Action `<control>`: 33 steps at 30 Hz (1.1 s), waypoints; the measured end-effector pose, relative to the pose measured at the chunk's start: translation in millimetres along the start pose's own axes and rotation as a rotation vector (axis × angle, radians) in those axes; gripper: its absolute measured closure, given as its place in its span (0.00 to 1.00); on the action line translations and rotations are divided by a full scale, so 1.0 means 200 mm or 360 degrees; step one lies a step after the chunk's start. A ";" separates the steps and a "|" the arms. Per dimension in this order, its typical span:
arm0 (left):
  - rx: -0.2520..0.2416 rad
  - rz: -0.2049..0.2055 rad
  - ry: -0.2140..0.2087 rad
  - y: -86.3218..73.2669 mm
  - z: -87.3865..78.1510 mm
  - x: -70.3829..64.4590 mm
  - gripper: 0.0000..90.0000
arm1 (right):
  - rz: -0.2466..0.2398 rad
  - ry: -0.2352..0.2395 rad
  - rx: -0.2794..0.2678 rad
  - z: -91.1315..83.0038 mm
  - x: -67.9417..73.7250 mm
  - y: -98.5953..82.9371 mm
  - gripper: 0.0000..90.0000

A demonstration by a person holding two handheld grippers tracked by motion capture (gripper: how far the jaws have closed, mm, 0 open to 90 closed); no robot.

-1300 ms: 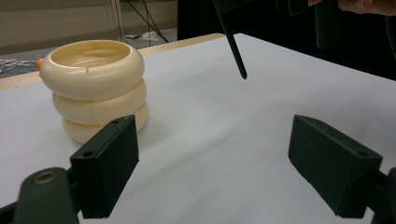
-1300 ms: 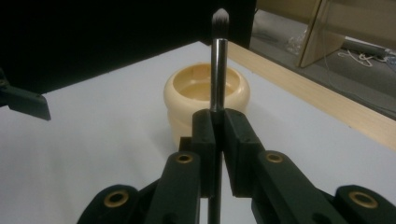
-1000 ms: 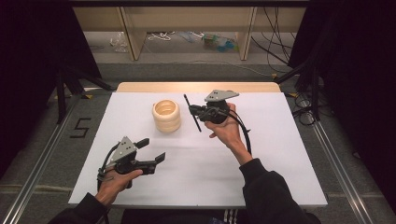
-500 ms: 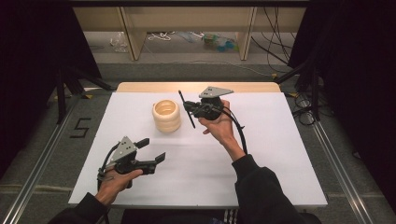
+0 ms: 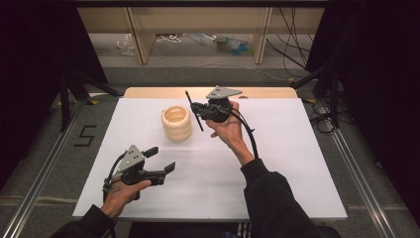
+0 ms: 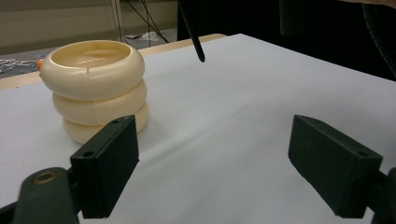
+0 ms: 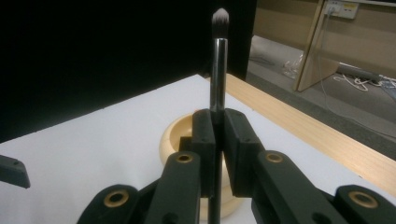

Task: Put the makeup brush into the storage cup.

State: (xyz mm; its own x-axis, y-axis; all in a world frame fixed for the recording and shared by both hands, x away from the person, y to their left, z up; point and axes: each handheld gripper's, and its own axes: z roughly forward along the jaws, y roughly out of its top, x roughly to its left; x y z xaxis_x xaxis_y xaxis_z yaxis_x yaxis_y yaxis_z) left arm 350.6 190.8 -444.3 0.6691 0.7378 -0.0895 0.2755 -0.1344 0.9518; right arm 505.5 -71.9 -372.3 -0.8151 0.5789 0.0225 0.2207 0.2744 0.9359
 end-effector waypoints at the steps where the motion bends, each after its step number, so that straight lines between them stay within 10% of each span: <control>1: 0.0000 0.0002 -0.0002 0.00 0.00 0.00 0.18 | 0.0003 0.0005 -0.0003 0.01 0.00 0.00 0.93; 33: -0.0007 -0.0002 -0.0004 0.00 0.00 0.00 0.18 | 0.0005 -0.0028 -0.0087 0.18 0.01 0.15 0.93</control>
State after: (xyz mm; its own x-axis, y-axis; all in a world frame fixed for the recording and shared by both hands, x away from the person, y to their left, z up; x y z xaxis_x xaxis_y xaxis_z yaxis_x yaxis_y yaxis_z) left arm 350.4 191.1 -444.6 0.6703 0.7364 -0.0913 0.2733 -0.1306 0.9530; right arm 530.4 -35.3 -356.8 -0.8046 0.5935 0.0199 0.1936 0.2305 0.9536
